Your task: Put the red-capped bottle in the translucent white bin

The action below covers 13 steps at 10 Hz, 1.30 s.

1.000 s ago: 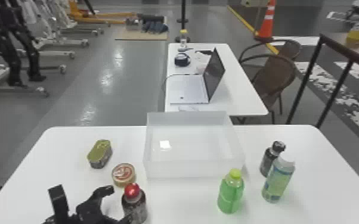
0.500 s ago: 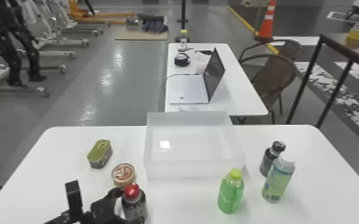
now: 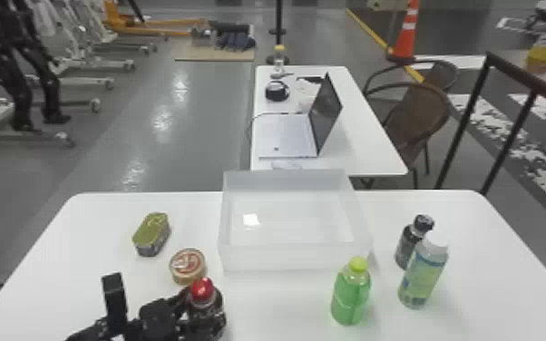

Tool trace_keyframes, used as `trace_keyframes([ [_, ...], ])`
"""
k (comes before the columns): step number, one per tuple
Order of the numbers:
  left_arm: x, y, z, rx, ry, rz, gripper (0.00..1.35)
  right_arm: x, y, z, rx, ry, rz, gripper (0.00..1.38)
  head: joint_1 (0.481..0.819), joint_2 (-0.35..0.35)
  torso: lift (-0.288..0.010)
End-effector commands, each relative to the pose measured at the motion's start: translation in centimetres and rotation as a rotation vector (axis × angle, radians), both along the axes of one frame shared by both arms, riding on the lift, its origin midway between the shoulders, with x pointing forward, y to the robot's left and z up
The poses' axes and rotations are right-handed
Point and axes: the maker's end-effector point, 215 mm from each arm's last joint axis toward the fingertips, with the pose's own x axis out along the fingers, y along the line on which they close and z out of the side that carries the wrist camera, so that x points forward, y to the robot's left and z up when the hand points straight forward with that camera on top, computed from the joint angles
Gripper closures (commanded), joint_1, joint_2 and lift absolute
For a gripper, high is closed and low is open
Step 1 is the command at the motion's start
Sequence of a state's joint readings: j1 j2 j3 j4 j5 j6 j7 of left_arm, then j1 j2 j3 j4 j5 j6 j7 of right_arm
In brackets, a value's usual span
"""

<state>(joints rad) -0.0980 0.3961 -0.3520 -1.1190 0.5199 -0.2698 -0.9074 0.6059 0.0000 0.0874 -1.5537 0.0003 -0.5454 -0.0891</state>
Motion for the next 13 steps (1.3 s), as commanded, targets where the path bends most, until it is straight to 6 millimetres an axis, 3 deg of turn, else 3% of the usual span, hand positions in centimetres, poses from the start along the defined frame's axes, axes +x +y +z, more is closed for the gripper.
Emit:
trace_keyframes([
  [1, 0.3, 0.3, 0.3, 0.004, -0.012, 0.001, 0.82, -0.1, 0.0, 0.0, 0.001, 0.001, -0.001, 0.21, 0.549, 0.000, -0.100],
  [3, 0.6, 1.4, 1.8, -0.011, -0.026, 0.027, 0.82, 0.0, 0.0, 0.0, 0.002, -0.001, -0.002, 0.21, 0.549, 0.000, -0.100],
  [5, 1.7, 1.6, 7.5, -0.019, -0.071, 0.055, 0.82, -0.2, 0.0, -0.1, 0.004, 0.003, -0.002, 0.21, 0.549, 0.000, -0.100],
  [6, 2.8, -0.2, 10.3, -0.035, -0.107, 0.038, 0.82, -0.2, 0.0, -0.1, 0.004, 0.003, -0.002, 0.21, 0.549, 0.000, -0.100],
  [8, 5.3, -5.8, 14.8, -0.039, -0.199, -0.052, 0.82, 0.1, 0.0, -0.1, 0.003, 0.001, -0.001, 0.21, 0.549, 0.000, -0.100],
  [9, 6.5, -7.9, 15.4, -0.043, -0.220, -0.085, 0.82, 0.4, 0.1, -0.1, 0.003, -0.002, 0.006, 0.21, 0.549, 0.000, -0.100],
  [13, 12.1, -9.7, 13.7, -0.008, -0.251, -0.028, 0.82, 0.9, 0.4, -0.1, 0.006, -0.006, 0.014, 0.21, 0.549, 0.000, -0.100],
])
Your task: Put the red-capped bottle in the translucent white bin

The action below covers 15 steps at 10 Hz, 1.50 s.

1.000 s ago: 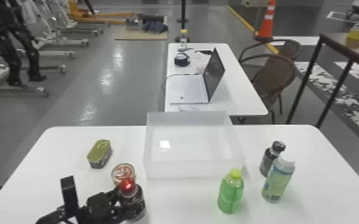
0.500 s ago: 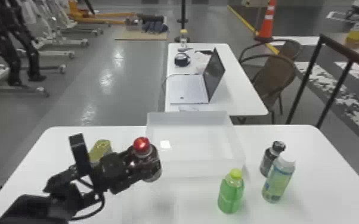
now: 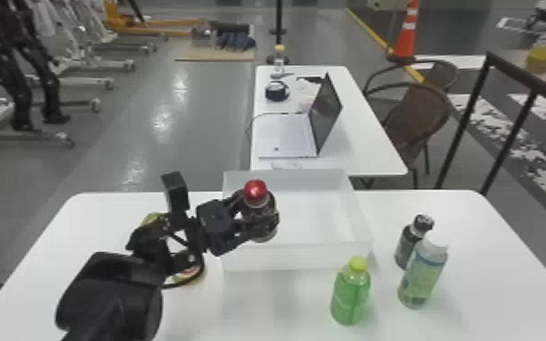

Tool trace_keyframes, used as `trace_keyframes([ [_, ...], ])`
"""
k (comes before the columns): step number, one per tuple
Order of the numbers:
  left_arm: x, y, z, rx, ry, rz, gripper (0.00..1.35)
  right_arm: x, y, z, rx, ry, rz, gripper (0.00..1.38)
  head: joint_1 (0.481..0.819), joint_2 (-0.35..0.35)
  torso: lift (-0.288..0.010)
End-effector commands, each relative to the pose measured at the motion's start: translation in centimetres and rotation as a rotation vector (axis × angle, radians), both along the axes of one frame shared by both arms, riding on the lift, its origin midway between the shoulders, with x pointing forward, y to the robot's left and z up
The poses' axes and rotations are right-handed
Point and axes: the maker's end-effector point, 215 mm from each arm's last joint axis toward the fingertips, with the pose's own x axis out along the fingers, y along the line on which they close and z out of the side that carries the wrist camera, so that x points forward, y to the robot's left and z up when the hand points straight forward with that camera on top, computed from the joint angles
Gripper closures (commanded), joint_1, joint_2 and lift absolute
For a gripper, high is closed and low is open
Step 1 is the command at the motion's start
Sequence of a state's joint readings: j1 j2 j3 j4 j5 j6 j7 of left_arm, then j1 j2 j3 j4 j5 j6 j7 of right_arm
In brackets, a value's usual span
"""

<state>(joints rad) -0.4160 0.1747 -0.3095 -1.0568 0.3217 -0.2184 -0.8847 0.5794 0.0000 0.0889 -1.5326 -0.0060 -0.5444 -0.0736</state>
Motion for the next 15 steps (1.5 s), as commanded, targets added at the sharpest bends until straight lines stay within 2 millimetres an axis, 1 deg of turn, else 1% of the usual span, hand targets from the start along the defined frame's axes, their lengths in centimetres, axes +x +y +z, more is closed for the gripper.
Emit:
trace_keyframes([
  [1, 1.8, -0.6, -0.6, 0.029, -0.007, 0.018, 0.82, 0.3, 0.0, 0.0, -0.001, -0.003, 0.001, 0.21, 0.549, 0.000, -0.100],
  [2, 2.6, -0.4, -0.6, 0.049, -0.019, 0.025, 0.82, 0.6, 0.2, 0.0, -0.002, -0.006, 0.006, 0.21, 0.549, 0.000, -0.100],
  [3, 3.0, -0.2, -0.5, 0.072, -0.032, 0.028, 0.82, 0.7, 0.3, 0.0, -0.002, -0.006, 0.008, 0.21, 0.549, 0.000, -0.100],
  [4, 3.1, 0.1, -0.8, 0.084, -0.034, 0.039, 0.74, 0.7, 0.2, -0.1, 0.000, -0.005, 0.007, 0.21, 0.549, 0.000, -0.100],
  [5, 3.2, 0.2, -1.2, 0.072, -0.016, 0.055, 0.26, 0.5, 0.2, -0.1, 0.001, -0.003, 0.006, 0.21, 0.549, 0.000, -0.100],
  [6, 3.1, 0.1, -1.0, 0.071, -0.020, 0.053, 0.00, 0.5, 0.2, -0.1, 0.001, -0.003, 0.006, 0.21, 0.549, 0.000, -0.100],
  [7, 3.1, 0.0, -1.0, 0.065, -0.020, 0.052, 0.12, 0.5, 0.2, -0.1, 0.001, -0.003, 0.006, 0.21, 0.549, 0.000, -0.100],
  [8, 3.0, 0.1, -0.5, 0.045, -0.032, 0.056, 0.22, 0.6, 0.2, 0.0, 0.001, -0.006, 0.006, 0.21, 0.549, 0.000, -0.100],
  [9, 2.9, 0.3, 0.6, 0.030, -0.050, 0.062, 0.27, 0.4, 0.2, 0.0, 0.000, -0.005, 0.007, 0.21, 0.549, 0.000, -0.100],
  [10, 2.6, 1.7, 1.5, 0.035, -0.069, 0.083, 0.28, 0.4, 0.1, 0.1, 0.000, -0.005, 0.005, 0.21, 0.549, 0.000, -0.100],
  [11, 2.0, 4.3, 1.7, 0.053, -0.076, 0.133, 0.28, 0.3, 0.1, 0.0, 0.000, -0.003, 0.005, 0.21, 0.549, 0.000, -0.100],
  [12, 1.1, 7.9, 0.9, 0.069, -0.062, 0.210, 0.28, 0.2, 0.1, 0.1, 0.000, -0.003, 0.005, 0.21, 0.549, 0.000, -0.100],
  [13, -0.2, 11.9, -0.4, 0.063, -0.044, 0.305, 0.28, 0.1, 0.1, 0.0, 0.000, -0.001, 0.003, 0.21, 0.549, 0.000, -0.100],
  [14, -1.9, 15.8, -2.2, 0.054, -0.014, 0.412, 0.28, 0.0, 0.1, 0.0, 0.001, 0.000, 0.002, 0.21, 0.549, 0.000, -0.100],
  [15, -4.1, 18.7, -4.9, 0.044, 0.034, 0.498, 0.28, -0.1, 0.0, 0.0, 0.002, 0.000, 0.000, 0.21, 0.549, 0.000, -0.100],
])
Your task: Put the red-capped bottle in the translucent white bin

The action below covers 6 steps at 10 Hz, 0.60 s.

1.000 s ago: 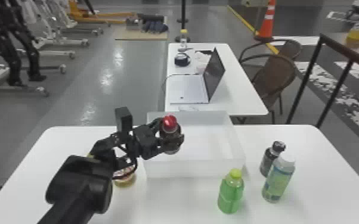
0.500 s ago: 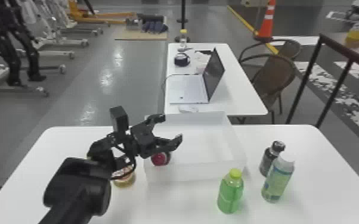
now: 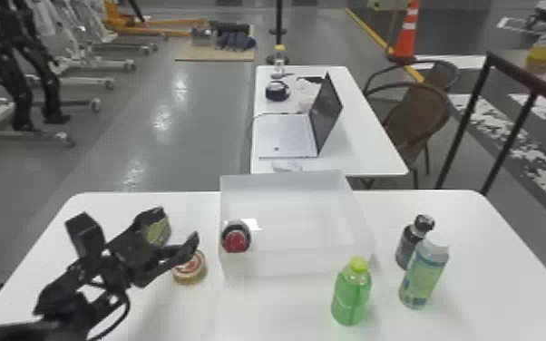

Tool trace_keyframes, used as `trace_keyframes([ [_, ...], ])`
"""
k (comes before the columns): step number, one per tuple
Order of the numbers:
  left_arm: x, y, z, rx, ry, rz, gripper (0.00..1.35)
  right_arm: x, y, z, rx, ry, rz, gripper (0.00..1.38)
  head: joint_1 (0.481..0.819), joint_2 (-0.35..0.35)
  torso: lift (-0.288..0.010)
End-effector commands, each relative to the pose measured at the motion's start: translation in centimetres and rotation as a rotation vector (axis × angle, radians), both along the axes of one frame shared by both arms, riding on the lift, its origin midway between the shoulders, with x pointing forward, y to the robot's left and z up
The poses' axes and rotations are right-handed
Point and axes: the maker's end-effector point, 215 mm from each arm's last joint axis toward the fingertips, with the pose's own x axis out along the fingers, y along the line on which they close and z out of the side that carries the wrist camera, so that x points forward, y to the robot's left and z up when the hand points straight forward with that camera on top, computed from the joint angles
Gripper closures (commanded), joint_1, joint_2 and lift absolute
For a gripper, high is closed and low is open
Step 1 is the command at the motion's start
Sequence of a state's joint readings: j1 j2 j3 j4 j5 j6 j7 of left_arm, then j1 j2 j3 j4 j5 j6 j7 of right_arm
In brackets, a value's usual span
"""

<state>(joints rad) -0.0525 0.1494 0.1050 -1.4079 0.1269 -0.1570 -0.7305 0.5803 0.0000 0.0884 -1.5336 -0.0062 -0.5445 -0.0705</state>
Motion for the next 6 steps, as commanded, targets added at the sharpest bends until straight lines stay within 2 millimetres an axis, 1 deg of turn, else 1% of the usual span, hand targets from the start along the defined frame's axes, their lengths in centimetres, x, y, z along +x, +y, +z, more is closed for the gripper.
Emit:
trace_keyframes([
  [1, -3.6, 4.0, -3.4, -0.021, 0.047, 0.116, 0.28, -0.2, -0.1, 0.0, 0.002, 0.002, -0.002, 0.21, 0.549, 0.000, -0.100],
  [2, -5.3, 5.6, -4.7, -0.023, 0.060, 0.181, 0.28, -0.4, -0.1, -0.1, 0.003, 0.004, -0.003, 0.21, 0.549, 0.000, -0.100],
  [4, -8.6, 8.2, -6.0, -0.033, 0.051, 0.326, 0.28, -0.4, -0.2, 0.1, 0.004, 0.003, -0.009, 0.21, 0.549, 0.000, -0.100],
  [5, -10.4, 10.4, -6.2, -0.005, 0.035, 0.391, 0.28, -0.7, -0.4, -0.1, 0.004, 0.008, -0.015, 0.21, 0.549, 0.000, -0.100],
  [6, -12.3, 12.0, -6.5, 0.021, 0.024, 0.429, 0.28, -0.9, -0.5, -0.1, 0.004, 0.010, -0.020, 0.21, 0.549, 0.000, -0.100],
])
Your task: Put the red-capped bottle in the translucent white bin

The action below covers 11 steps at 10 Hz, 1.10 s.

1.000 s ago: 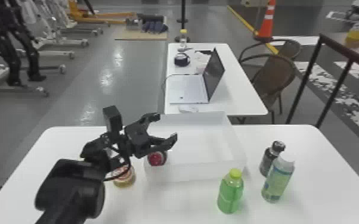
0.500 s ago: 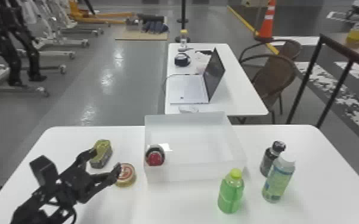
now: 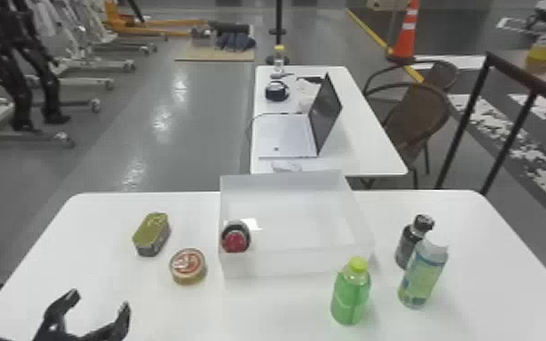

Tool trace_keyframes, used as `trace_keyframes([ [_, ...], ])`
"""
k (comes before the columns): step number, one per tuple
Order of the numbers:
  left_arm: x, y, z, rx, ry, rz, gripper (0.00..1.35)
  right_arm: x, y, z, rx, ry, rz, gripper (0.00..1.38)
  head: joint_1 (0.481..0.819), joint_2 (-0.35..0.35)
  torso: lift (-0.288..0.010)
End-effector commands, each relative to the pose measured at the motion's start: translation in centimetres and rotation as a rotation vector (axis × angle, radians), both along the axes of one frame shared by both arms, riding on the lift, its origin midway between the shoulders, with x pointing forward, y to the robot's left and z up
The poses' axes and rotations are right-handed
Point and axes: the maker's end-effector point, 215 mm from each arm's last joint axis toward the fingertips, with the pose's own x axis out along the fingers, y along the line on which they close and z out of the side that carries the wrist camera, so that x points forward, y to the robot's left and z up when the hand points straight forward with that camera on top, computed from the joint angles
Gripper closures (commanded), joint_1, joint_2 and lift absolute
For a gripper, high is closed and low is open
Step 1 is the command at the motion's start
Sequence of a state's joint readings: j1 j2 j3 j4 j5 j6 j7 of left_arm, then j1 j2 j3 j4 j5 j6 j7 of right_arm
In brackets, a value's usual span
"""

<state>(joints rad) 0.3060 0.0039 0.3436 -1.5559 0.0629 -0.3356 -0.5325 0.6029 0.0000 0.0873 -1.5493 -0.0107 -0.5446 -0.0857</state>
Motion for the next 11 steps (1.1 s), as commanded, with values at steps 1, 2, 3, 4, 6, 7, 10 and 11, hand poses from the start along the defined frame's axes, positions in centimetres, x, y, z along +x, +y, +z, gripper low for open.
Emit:
trace_keyframes([
  [1, -2.8, 1.6, -1.0, 0.042, 0.022, 0.031, 0.28, -0.2, -0.1, -0.1, 0.001, 0.003, -0.004, 0.21, 0.549, 0.000, -0.100],
  [2, -4.3, 2.5, -2.1, 0.056, 0.049, 0.063, 0.28, -0.3, -0.2, -0.1, 0.000, 0.005, -0.010, 0.21, 0.549, 0.000, -0.100],
  [3, -5.1, 3.1, -2.9, 0.061, 0.065, 0.095, 0.28, -0.3, -0.2, 0.0, 0.000, 0.004, -0.010, 0.21, 0.549, 0.000, -0.100],
  [4, -5.3, 2.9, -3.2, 0.072, 0.073, 0.096, 0.28, -0.3, -0.2, 0.0, 0.000, 0.004, -0.010, 0.21, 0.549, 0.000, -0.100],
  [6, -5.4, 3.0, -3.2, 0.071, 0.071, 0.099, 0.28, -0.3, -0.2, 0.0, 0.000, 0.004, -0.010, 0.21, 0.549, 0.000, -0.100],
  [7, -5.6, 3.1, -3.1, 0.070, 0.068, 0.105, 0.28, -0.3, -0.2, 0.0, 0.000, 0.004, -0.010, 0.21, 0.549, 0.000, -0.100],
  [10, -6.1, 3.5, -3.3, 0.061, 0.067, 0.130, 0.28, -0.3, -0.2, 0.0, -0.002, 0.003, -0.009, 0.21, 0.549, 0.000, -0.100],
  [11, -6.0, 3.3, -3.4, 0.054, 0.070, 0.128, 0.28, -0.3, -0.2, 0.0, -0.002, 0.003, -0.009, 0.21, 0.549, 0.000, -0.100],
])
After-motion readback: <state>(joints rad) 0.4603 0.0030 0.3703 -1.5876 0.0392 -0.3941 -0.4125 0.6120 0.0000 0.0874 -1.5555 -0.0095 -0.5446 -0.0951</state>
